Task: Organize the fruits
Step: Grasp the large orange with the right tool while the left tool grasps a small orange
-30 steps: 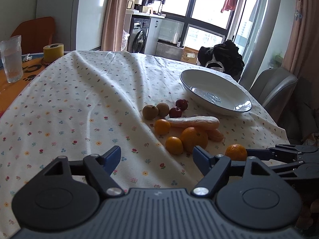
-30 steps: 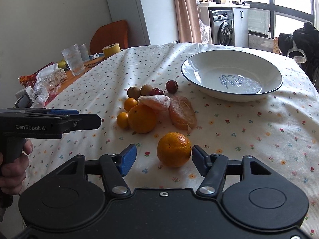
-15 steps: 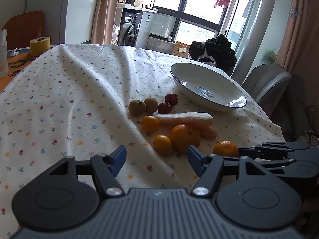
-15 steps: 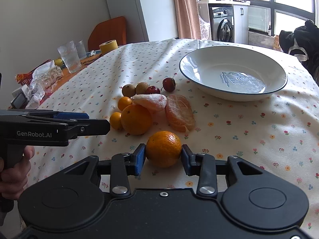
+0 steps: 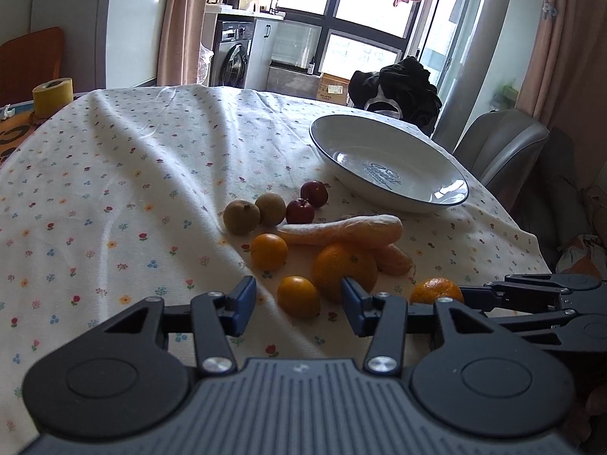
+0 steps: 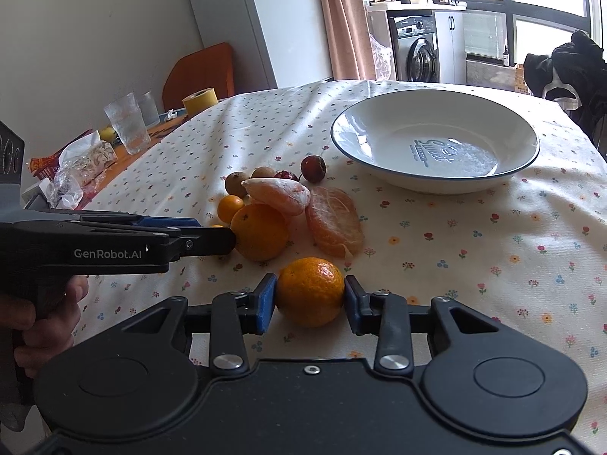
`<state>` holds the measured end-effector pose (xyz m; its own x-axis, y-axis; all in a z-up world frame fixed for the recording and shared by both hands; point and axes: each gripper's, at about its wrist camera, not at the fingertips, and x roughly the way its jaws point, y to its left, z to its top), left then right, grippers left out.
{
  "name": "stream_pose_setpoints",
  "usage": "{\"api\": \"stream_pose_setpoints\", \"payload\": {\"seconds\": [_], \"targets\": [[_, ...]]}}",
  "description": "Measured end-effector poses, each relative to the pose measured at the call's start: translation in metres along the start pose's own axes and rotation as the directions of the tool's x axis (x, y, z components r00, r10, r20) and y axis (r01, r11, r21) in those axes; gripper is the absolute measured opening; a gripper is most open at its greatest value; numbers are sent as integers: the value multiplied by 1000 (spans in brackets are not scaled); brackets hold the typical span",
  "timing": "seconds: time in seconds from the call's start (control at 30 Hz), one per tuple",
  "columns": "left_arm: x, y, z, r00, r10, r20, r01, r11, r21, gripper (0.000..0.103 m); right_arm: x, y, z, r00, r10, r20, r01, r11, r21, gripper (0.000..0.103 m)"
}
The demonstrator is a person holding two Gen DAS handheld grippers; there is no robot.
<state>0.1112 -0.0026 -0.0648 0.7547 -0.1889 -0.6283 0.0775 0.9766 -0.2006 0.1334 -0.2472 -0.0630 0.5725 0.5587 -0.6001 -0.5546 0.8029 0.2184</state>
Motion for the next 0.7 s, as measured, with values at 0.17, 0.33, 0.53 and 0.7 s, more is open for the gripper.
{"api": "stream_pose_setpoints", "payload": {"seconds": [0.17, 0.33, 0.53, 0.7], "targets": [[0, -3, -3, 1000, -17, 5, 17, 1000, 19, 38, -2, -1, 0, 1000, -6, 13, 6, 1000, 7, 36], [5, -5, -8, 1000, -7, -12, 7, 999, 31, 34, -4, 0, 0, 1000, -1, 21, 1, 1000, 7, 36], [6, -1, -6, 1000, 4, 0, -4, 999, 47, 34, -7, 1, 0, 1000, -5, 22, 5, 1000, 4, 36], [3, 4, -6, 1000, 4, 16, -4, 999, 39, 21, -10, 3, 1, 1000, -7, 31, 7, 1000, 0, 36]]}}
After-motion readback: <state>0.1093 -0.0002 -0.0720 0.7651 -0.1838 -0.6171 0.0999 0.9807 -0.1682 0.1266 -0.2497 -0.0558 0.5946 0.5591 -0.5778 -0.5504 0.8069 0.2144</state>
